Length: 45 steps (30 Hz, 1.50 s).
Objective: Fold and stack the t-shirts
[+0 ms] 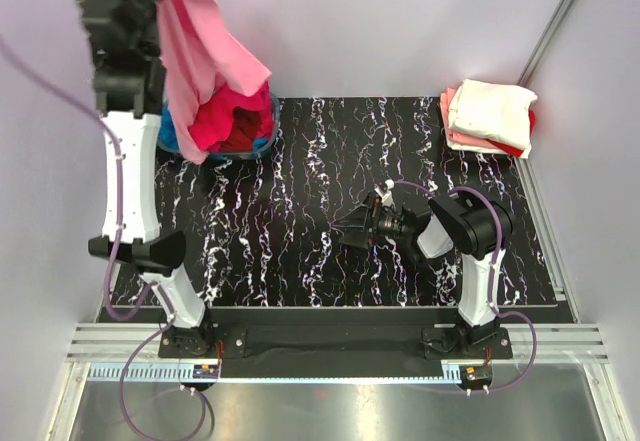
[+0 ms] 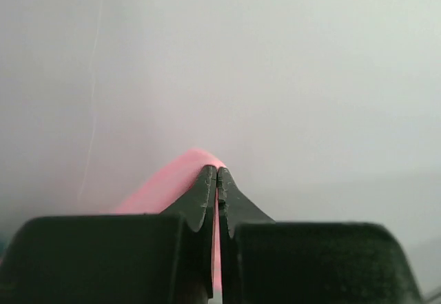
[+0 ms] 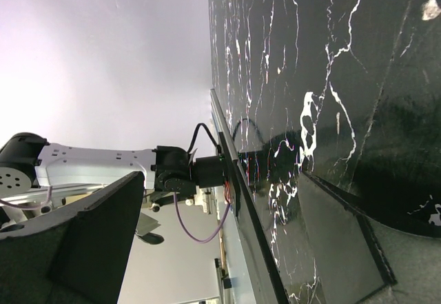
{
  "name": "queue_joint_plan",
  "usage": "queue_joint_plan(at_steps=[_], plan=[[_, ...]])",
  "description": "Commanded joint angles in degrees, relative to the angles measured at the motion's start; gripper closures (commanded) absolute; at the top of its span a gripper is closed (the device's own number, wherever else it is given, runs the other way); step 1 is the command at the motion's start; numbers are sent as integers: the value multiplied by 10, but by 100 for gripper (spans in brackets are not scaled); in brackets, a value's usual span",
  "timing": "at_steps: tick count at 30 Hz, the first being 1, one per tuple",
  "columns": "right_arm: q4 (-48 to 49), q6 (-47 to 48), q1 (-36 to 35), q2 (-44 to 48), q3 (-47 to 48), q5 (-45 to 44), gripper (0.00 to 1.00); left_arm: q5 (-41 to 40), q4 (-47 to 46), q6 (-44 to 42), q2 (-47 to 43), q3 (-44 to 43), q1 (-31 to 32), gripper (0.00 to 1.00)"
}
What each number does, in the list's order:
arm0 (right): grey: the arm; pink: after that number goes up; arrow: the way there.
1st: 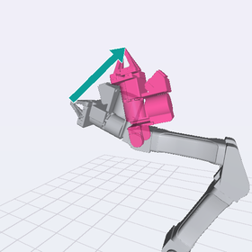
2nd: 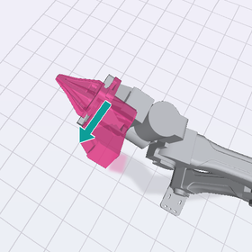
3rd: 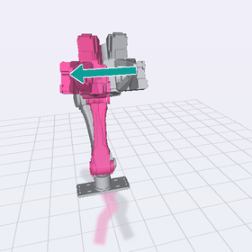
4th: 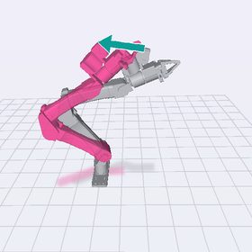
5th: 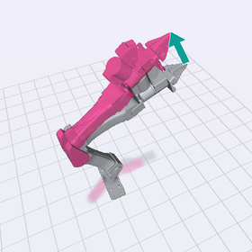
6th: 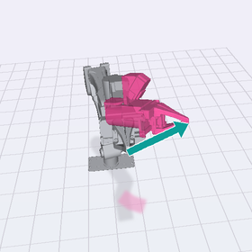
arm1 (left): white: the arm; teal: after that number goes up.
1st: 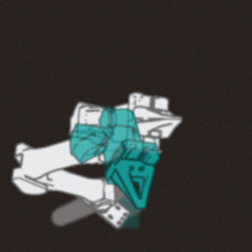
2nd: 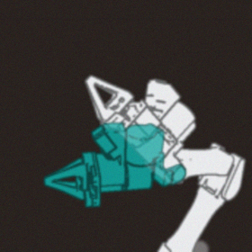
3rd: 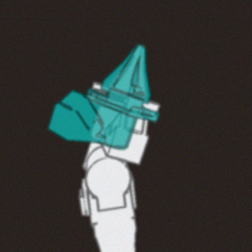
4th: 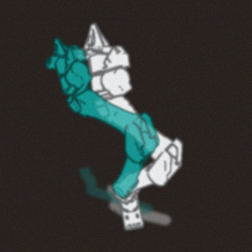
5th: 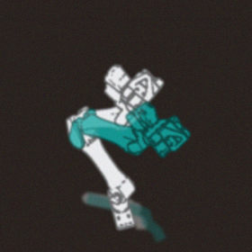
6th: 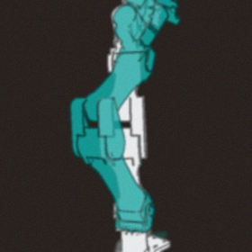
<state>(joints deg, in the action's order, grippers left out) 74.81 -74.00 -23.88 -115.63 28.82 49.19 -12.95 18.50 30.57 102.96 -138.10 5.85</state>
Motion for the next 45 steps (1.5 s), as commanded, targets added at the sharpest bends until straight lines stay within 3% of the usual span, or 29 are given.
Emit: queue_joint_plan(at_steps=[1, 6, 10, 13, 21, 25, 28, 30, 31, 32, 35, 38, 39, 41, 43, 44, 45], plan=[[144, -2, 4, -6, 9, 13, 0, -50, -145, 7, -19, -116, 0, 100], [143, -3, 4, -8, 10, 13, 0, -71, -208, 1, -71, -113, -5, 100], [143, -4, 4, -10, 12, 14, 0, -36, -232, 19, -97, -109, -6, 100], [143, -4, 5, -10, 11, 14, 0, 36, -227, 70, -110, -106, -6, 100], [141, 14, 12, 29, -14, 3, 0, 194, -171, 251, -156, 33, 5, 100], [134, 10, 32, 86, -48, -10, 0, 279, -148, 292, -153, 70, 35, 100], [70, 10, 68, 148, -66, -12, 0, 321, -121, 302, -138, 57, 66, 100], [-114, 66, 83, 258, -51, -9, 0, 352, -108, 318, -103, -3, 82, 100], [-223, 171, 87, 360, -5, -34, 0, 391, -107, 331, -69, -32, 83, 100], [-504, 246, 87, 413, 33, -71, 0, 411, -108, 348, -53, -82, 83, 100], [-838, 415, 88, 556, 173, -255, 0, 444, -153, 382, -59, -66, 80, 100], [-994, 513, 89, 615, 309, -374, 0, 473, -268, 403, -151, 57, 70, 100], [-1022, 513, 89, 615, 309, -374, 0, 473, -281, 407, -152, 83, 69, 100], [-1090, 526, 89, 623, 361, -431, 0, 506, -278, 393, -202, 171, 69, 100], [-1134, 520, 89, 632, 382, -485, 0, 489, -261, 367, -284, 263, 68, 100], [-1143, 518, 89, 636, 383, -489, 0, 479, -257, 350, -315, 368, 63, 100], [-1147, 513, 89, 640, 378, -517, 0, 473, -251, 345, -344, 418, 46, 100]])
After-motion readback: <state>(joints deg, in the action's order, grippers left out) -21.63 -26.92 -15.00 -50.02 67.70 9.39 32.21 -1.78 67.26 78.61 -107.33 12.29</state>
